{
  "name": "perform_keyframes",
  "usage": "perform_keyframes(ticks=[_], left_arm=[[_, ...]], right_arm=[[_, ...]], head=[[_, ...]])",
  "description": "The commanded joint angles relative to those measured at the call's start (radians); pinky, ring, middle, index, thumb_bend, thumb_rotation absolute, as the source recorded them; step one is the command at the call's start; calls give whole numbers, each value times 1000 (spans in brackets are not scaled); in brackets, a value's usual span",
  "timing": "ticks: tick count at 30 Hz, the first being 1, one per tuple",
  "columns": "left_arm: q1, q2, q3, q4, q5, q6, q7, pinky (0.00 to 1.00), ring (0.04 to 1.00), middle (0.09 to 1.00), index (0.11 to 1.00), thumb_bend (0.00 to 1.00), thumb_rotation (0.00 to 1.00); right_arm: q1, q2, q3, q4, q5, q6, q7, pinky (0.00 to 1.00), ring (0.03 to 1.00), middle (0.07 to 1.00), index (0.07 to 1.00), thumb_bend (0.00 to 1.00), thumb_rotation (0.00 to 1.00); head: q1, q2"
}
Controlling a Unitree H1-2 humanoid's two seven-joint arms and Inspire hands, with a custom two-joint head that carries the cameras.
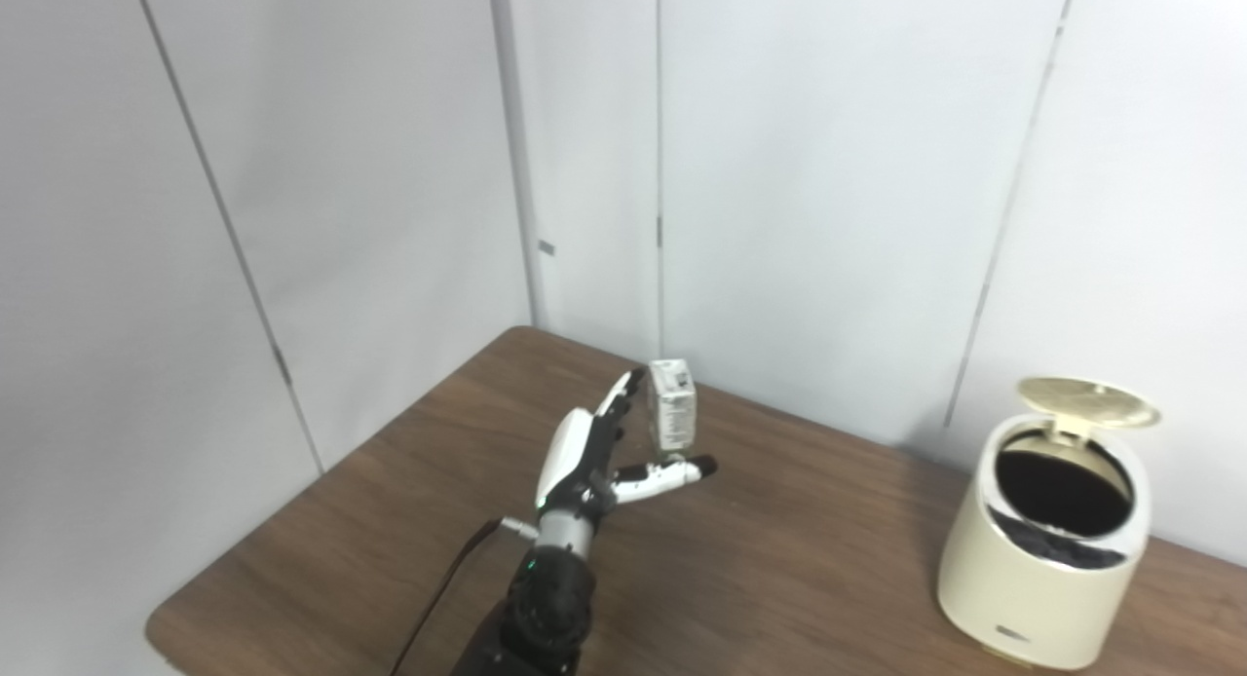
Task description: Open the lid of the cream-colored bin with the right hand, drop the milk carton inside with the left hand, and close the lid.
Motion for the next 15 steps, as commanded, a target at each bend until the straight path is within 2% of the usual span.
perform_keyframes(ticks=[1, 5, 9, 13, 15], left_arm=[[-51, 21, -2, -10, 35, 1, 36, 756, 874, 933, 975, 1000, 451], [-63, 17, 3, -6, 40, 20, 56, 720, 860, 930, 969, 1000, 439], [-77, 14, 19, 9, 29, 25, 72, 671, 824, 913, 951, 1000, 427], [-93, 18, 33, 16, 11, 50, 59, 691, 839, 922, 954, 1000, 439], [-106, 17, 52, 20, -28, 68, 46, 695, 846, 928, 955, 1000, 437]], right_arm=[[4, -8, -6, 4, 9, -22, 2, 610, 701, 719, 681, 266, 253], [7, -2, -8, -5, 8, -21, 0, 600, 691, 712, 673, 271, 232], [7, 0, -6, -6, 1, -20, -1, 601, 694, 715, 674, 280, 266], [7, 4, -3, -16, 2, -5, 2, 601, 693, 715, 672, 283, 277], [6, 4, 2, -9, -17, -23, -3, 594, 688, 711, 670, 275, 275]], head=[[1, 1], [-2, -3], [-11, -2], [-21, -4], [-25, -8]])
